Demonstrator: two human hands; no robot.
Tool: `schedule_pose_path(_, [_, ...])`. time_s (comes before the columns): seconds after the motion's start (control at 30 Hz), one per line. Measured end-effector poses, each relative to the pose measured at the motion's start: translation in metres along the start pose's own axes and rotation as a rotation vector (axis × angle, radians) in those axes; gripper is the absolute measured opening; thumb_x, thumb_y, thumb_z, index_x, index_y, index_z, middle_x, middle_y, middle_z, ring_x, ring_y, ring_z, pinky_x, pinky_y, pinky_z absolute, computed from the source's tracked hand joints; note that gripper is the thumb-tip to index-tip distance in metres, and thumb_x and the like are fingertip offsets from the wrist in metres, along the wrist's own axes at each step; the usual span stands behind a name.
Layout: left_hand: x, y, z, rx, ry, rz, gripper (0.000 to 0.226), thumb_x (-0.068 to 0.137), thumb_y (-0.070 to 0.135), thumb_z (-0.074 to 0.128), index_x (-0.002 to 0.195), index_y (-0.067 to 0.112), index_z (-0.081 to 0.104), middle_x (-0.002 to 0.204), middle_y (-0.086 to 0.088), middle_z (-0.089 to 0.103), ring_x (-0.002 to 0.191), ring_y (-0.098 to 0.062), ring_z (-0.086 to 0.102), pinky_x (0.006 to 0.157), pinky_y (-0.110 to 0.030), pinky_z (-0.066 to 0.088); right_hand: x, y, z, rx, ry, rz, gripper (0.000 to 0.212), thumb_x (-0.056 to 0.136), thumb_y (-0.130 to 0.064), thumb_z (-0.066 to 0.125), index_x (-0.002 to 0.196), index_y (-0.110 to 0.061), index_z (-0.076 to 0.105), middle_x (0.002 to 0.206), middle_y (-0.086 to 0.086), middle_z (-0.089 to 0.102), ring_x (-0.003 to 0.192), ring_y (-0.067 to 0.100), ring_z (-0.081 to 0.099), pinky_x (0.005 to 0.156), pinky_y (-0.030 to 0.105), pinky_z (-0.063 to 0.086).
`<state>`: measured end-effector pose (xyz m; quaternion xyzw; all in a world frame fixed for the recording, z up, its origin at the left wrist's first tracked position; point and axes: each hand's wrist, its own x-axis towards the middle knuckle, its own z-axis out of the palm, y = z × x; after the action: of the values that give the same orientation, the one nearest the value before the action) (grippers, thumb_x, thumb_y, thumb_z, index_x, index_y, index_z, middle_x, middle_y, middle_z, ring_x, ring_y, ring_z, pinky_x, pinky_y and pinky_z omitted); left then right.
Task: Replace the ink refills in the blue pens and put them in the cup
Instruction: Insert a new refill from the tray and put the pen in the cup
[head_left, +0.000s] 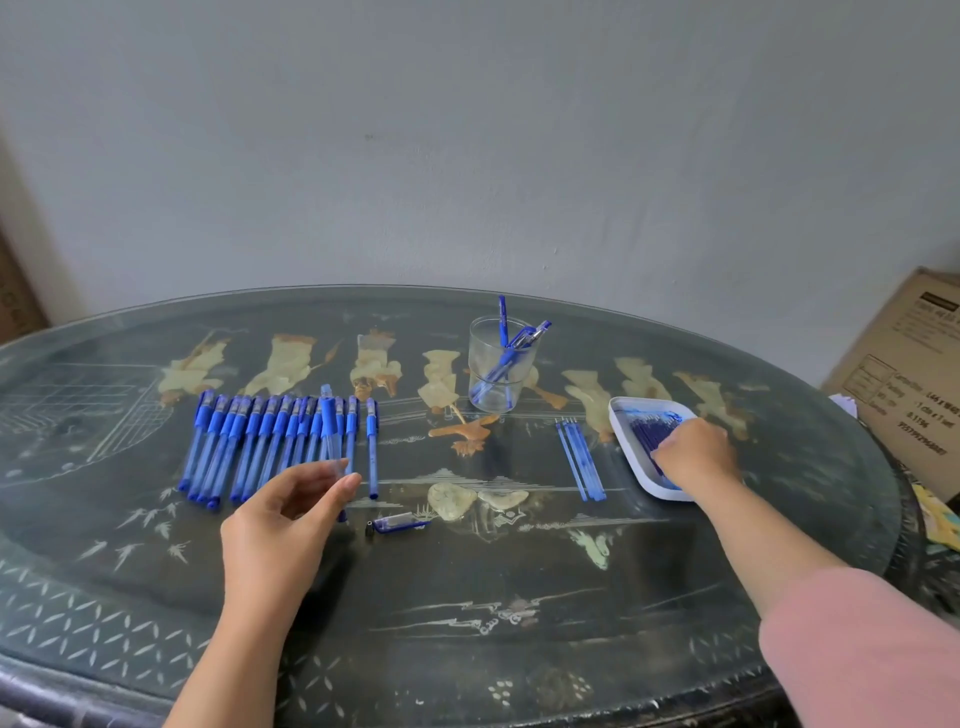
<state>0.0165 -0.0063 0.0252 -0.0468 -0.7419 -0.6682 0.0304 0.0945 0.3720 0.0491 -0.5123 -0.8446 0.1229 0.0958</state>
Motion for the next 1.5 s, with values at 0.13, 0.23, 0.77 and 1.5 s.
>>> schedule_pose_path(0.13, [-0.001, 0.002, -0.001, -0.009, -0.011, 0.010, 0.021, 0.075, 0.024, 0.080, 0.095, 0.021, 0.075, 0.084, 0.007, 0.075, 0.083, -0.011, 0.070, 0.067, -0.001, 0.048, -0.005, -0.003, -0.002, -0.083, -0.049, -0.056, 0.023, 0.090, -0.018, 0.057, 0.107, -0.004, 0.064, 0.103, 0.013, 0.061, 0.085, 0.027, 0.054, 0.071, 0.028, 0.043])
schedule_pose_path(0.23, [-0.001, 0.002, -0.001, -0.007, -0.017, 0.013, 0.020, 0.074, 0.024, 0.080, 0.094, 0.022, 0.075, 0.082, 0.006, 0.075, 0.081, -0.013, 0.071, 0.066, -0.002, 0.049, -0.008, -0.006, -0.001, -0.141, -0.030, -0.117, 0.019, 0.092, -0.021, 0.056, 0.102, -0.006, 0.063, 0.092, 0.009, 0.060, 0.077, 0.023, 0.050, 0.067, 0.027, 0.041])
schedule_pose_path(0.77, [-0.006, 0.002, -0.001, -0.027, -0.009, 0.037, 0.017, 0.076, 0.019, 0.080, 0.092, 0.020, 0.076, 0.080, 0.010, 0.076, 0.072, -0.003, 0.069, 0.065, -0.005, 0.050, -0.041, -0.024, -0.011, 0.592, 0.312, -0.267, 0.021, 0.095, -0.019, 0.055, 0.080, -0.007, 0.065, 0.068, 0.006, 0.065, 0.063, 0.021, 0.057, 0.055, 0.026, 0.042])
schedule_pose_path(1.5, [-0.017, -0.010, -0.008, 0.001, -0.113, 0.046, 0.015, 0.080, 0.014, 0.078, 0.092, 0.022, 0.077, 0.090, 0.012, 0.076, 0.092, -0.004, 0.070, 0.093, -0.032, 0.054, -0.221, -0.158, -0.033, 1.397, -0.485, -0.548, 0.011, 0.102, -0.026, 0.046, 0.107, -0.016, 0.048, 0.096, 0.013, 0.066, 0.077, 0.025, 0.074, 0.065, 0.038, 0.061])
